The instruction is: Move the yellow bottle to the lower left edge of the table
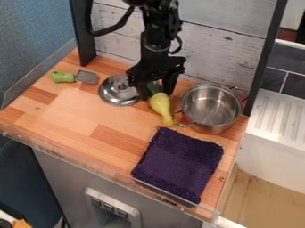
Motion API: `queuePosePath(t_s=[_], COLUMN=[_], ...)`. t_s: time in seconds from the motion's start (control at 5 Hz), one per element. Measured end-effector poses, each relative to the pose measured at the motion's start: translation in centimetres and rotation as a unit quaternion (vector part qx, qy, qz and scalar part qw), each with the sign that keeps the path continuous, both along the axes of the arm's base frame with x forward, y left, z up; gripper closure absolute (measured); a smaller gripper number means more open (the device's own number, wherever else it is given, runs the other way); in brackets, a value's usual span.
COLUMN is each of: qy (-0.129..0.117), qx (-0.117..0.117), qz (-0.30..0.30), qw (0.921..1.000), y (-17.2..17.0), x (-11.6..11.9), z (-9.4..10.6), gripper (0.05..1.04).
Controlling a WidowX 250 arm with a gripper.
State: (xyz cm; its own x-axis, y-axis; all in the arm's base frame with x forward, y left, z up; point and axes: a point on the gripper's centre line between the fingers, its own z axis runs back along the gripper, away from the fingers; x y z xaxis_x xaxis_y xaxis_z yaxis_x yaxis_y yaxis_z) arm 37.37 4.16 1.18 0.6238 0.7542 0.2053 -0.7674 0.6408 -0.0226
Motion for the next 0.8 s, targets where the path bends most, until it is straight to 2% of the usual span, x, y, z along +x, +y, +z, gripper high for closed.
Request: queuePosePath(t_s=[0.2,0.4,0.6,0.8], qy=[-0.002,-0.005,0.004,-0.024], qx=[0.008,0.011,0.013,0.007], qz=[-0.002,-0.003,0.005,0.018], qw=[1.0,0.9999,0.9999,0.9995], y=[0.1,0.5,2.1,3.6], x=[-0.3,-1.1,-2.3,-2.4], z=[-0.2,-0.3,0.0,2.4], gripper=[0.5,0.5,0.5,0.5])
